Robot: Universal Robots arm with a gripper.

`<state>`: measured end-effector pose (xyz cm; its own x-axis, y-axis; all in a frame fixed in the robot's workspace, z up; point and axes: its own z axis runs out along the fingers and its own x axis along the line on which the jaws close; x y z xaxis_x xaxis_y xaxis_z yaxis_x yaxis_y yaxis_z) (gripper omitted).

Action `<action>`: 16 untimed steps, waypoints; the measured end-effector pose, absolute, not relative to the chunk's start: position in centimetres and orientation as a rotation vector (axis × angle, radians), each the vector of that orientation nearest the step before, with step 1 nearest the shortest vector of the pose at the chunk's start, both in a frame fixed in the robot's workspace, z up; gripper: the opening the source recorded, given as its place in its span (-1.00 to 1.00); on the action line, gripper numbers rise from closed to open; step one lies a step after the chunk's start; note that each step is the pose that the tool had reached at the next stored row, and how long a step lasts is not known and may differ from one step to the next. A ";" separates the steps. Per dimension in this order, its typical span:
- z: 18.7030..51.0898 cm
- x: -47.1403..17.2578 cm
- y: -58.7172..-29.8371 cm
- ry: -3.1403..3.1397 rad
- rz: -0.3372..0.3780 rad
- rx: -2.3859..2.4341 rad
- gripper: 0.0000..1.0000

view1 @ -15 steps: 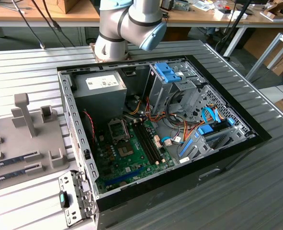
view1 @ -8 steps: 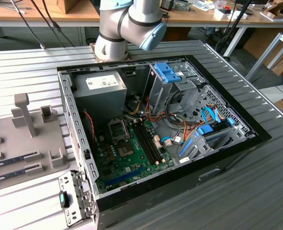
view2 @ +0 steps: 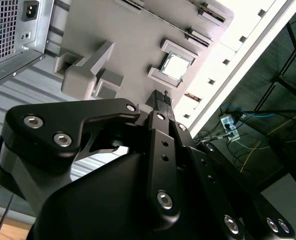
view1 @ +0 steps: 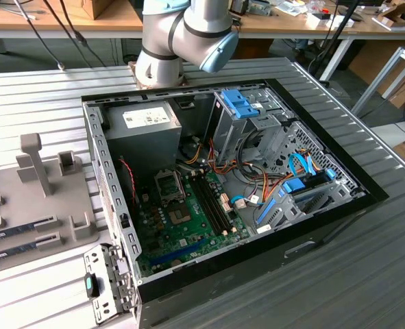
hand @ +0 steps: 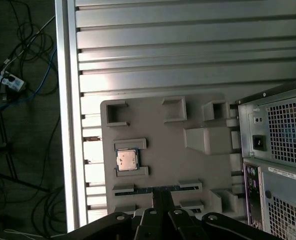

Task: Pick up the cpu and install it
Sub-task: 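Reach for the cpu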

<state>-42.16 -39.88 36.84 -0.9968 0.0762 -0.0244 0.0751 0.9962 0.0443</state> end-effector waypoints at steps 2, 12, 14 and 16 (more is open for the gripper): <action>36.7 -42.2 -39.9 3.113 0.068 0.118 -0.79; 36.3 -42.2 -39.9 3.113 0.068 0.118 -0.79; 36.1 -42.2 -39.9 3.113 0.068 0.118 -0.79; 36.0 -42.2 -39.9 3.112 0.068 0.118 -0.79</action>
